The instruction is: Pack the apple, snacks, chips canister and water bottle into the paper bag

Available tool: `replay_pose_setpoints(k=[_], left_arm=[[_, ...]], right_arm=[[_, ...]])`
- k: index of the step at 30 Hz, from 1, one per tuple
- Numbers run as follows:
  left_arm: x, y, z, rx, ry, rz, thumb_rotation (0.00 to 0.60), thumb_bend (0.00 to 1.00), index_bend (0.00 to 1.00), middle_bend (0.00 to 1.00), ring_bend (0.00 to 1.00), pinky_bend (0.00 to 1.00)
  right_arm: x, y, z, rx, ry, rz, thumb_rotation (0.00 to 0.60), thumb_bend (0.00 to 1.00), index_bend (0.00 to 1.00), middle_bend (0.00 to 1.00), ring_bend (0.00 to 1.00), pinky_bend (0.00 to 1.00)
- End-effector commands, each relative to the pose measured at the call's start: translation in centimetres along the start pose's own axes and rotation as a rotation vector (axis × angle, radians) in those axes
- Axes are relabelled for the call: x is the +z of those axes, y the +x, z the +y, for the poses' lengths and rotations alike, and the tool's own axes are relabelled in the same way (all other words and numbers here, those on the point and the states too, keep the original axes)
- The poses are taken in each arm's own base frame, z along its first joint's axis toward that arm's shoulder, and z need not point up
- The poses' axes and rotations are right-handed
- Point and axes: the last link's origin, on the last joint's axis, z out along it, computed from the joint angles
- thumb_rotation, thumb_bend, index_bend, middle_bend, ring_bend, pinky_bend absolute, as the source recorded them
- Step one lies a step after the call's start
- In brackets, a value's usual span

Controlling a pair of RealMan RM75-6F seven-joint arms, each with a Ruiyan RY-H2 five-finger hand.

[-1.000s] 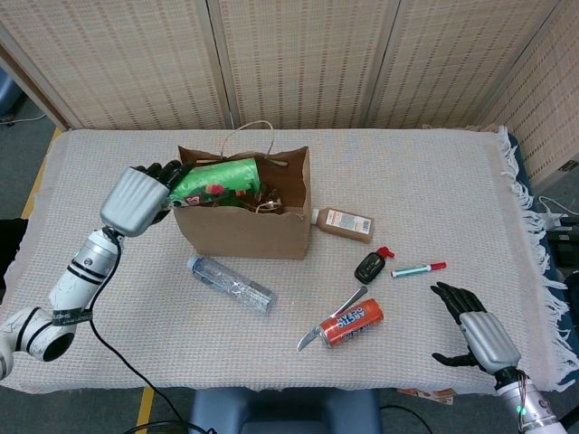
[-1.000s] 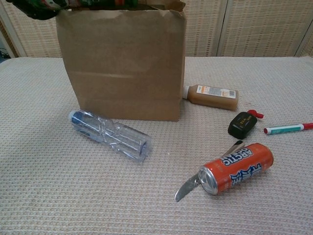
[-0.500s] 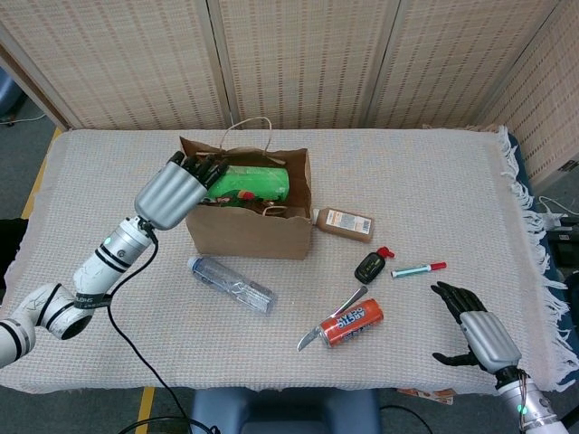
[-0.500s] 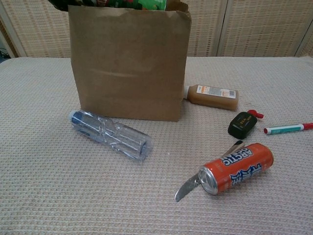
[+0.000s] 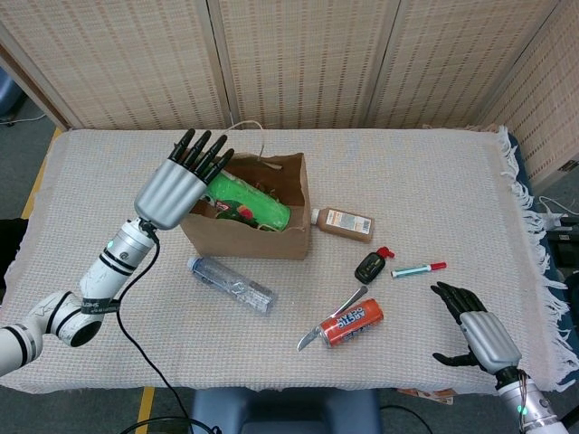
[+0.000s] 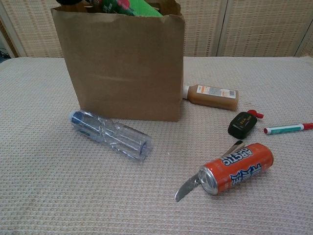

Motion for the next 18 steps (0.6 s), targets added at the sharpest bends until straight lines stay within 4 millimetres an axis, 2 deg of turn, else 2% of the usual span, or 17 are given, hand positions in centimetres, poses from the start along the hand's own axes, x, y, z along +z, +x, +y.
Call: replay_pose_setpoints(k=[1, 5, 10, 18], left_arm=[[-0.1, 0.1, 0.1, -0.003, 0.002, 0.001, 0.6, 0.46, 0.01, 0.0, 0.02, 0.11], [0.1, 0.3, -0.2, -0.006, 0.024, 0.019, 0.6, 0.46, 0.02, 0.0, 0.02, 0.11], [1.4, 0.9, -0.3, -0.018, 0.072, 0.036, 0.6, 0.47, 0.02, 0.0, 0.02, 0.11], [3.5, 0.7, 0.8, 0.02, 0.115, 0.022, 0.6, 0.47, 0.02, 0.0, 0.02, 0.11]], right_arm=[[0.0, 0.0, 0.0, -0.001, 0.001, 0.001, 0.6, 0.0, 0.0, 0.0, 0.0, 0.0], [-0.1, 0.0, 0.0, -0.002, 0.002, 0.0, 0.6, 0.0, 0.0, 0.0, 0.0, 0.0], [0.0, -0.1, 0.0, -0.005, 0.001, -0.002, 0.6, 0.0, 0.0, 0.0, 0.0, 0.0], [0.0, 0.0, 0.0, -0.005, 0.0, 0.0, 0.6, 0.0, 0.0, 0.0, 0.0, 0.0]])
